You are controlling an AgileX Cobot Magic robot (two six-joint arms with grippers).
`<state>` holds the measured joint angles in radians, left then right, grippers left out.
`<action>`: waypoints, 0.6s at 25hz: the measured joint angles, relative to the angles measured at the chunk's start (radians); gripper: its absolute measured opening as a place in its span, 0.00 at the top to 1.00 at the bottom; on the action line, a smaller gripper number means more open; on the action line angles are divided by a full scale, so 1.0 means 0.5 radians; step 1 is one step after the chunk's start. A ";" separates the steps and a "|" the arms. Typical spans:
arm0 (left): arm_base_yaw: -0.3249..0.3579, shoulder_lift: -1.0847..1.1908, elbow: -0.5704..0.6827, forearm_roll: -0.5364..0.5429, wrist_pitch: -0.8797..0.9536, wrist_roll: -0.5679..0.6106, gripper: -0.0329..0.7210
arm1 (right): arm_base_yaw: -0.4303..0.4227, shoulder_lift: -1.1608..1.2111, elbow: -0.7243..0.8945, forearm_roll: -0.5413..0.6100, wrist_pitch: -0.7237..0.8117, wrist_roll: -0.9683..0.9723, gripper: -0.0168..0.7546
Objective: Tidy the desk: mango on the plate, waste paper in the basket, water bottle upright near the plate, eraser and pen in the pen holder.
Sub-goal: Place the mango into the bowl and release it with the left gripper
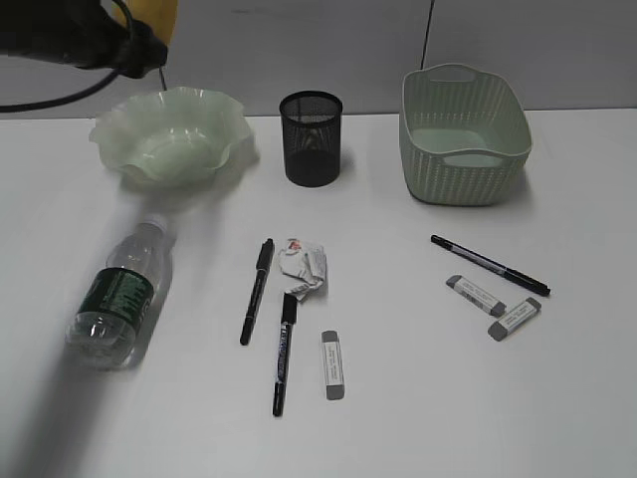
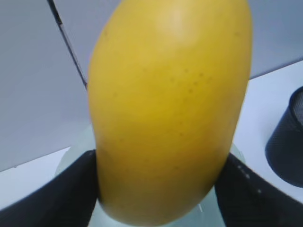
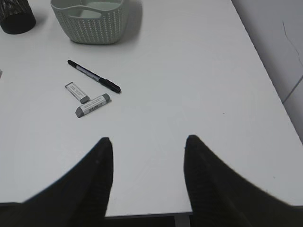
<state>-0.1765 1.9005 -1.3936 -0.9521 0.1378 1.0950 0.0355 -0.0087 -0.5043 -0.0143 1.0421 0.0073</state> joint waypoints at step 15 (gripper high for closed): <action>-0.056 0.434 -0.009 -0.126 -0.493 0.000 0.22 | 0.000 0.000 0.000 0.000 0.000 0.000 0.47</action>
<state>-0.2044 2.1177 -1.3982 -1.0151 -0.1087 1.0950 0.0355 -0.0087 -0.5043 -0.0143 1.0421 0.0073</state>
